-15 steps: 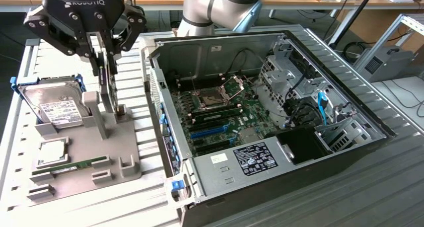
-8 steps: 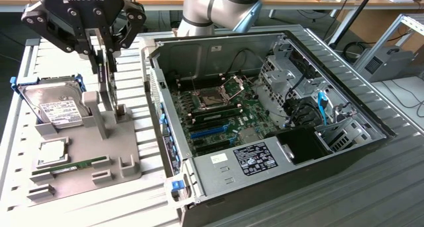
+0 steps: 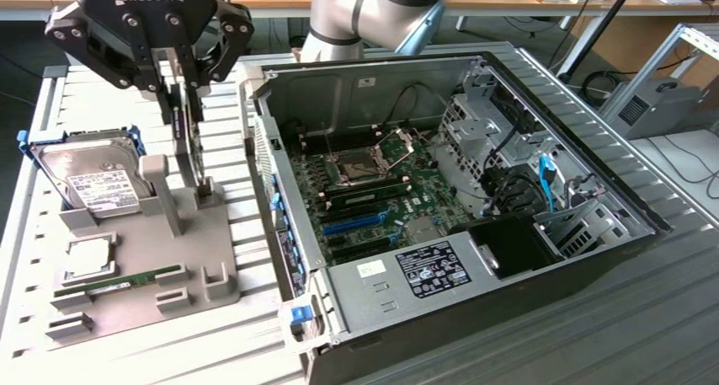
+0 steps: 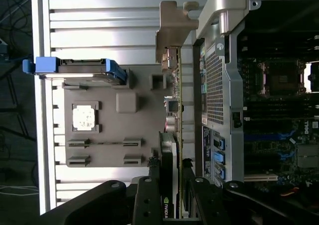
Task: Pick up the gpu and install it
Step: 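Pick up the gpu and move the gpu toward the slot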
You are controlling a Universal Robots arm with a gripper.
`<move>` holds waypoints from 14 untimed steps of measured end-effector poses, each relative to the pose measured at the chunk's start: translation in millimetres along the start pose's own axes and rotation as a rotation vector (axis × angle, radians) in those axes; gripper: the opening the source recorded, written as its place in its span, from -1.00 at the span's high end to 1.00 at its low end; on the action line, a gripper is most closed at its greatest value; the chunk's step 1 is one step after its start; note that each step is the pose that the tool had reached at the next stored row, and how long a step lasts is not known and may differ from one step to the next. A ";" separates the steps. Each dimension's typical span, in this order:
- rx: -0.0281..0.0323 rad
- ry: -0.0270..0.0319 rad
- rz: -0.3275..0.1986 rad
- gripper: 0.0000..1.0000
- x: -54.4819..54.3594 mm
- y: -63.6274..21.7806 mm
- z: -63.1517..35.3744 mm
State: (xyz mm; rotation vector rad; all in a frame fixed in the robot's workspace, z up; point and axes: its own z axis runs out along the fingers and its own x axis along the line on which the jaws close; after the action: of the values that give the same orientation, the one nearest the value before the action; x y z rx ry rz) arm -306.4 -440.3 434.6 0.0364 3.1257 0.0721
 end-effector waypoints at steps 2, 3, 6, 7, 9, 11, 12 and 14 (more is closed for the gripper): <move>0.0000 0.0000 0.000 0.44 -4.5 0.1 0.1; -0.0001 -0.0001 0.000 0.44 -7.3 0.1 0.2; -0.0001 -0.0002 0.000 0.44 -17.2 0.4 0.3; 0.0000 0.0000 0.000 0.44 -21.7 0.5 0.3; 0.0000 -0.0001 0.000 0.44 -29.1 0.7 0.4; 0.0000 -0.0001 0.000 0.44 -35.5 0.8 0.5; -0.0001 -0.0001 0.000 0.44 -39.4 0.9 0.6; 0.0000 0.0000 0.000 0.44 -46.5 1.1 0.7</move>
State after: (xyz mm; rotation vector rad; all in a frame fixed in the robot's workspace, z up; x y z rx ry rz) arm -259.8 -440.3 434.6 0.0364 3.1257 0.0721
